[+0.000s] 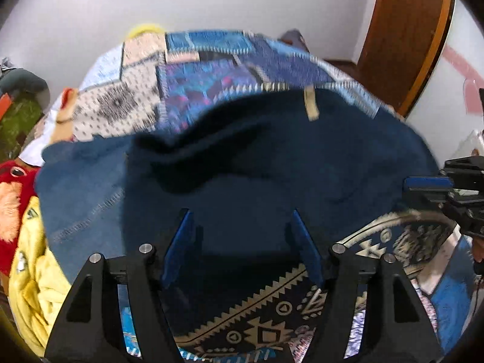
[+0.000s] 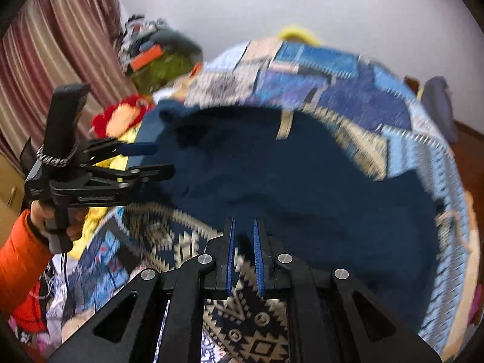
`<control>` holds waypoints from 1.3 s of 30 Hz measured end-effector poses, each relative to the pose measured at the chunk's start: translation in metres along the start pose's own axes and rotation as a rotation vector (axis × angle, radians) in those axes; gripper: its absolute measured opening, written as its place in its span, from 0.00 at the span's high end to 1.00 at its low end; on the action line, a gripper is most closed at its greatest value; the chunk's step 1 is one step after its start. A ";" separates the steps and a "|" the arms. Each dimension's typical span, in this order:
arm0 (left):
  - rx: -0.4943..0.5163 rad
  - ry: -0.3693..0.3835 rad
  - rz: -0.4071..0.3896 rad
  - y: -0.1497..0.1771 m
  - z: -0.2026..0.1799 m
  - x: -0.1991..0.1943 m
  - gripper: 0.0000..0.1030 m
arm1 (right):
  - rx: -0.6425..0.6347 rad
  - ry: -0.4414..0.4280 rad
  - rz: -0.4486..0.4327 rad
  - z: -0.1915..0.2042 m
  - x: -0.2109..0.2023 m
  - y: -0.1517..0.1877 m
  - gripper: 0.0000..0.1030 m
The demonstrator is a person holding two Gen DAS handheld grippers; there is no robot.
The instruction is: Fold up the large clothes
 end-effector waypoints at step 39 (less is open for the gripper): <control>-0.112 -0.034 0.007 0.064 0.022 0.002 0.17 | -0.048 0.346 0.218 -0.044 0.003 0.077 0.92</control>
Point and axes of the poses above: each gripper's, at about its wrist camera, not at the fingertips, and x roughly the way its jaws point, z to its left, y to its underside, the point moved 9 cm from there along x, roughly the way its jaws point, and after that the axes turned 12 degrees about -x, right-handed, at the moved point
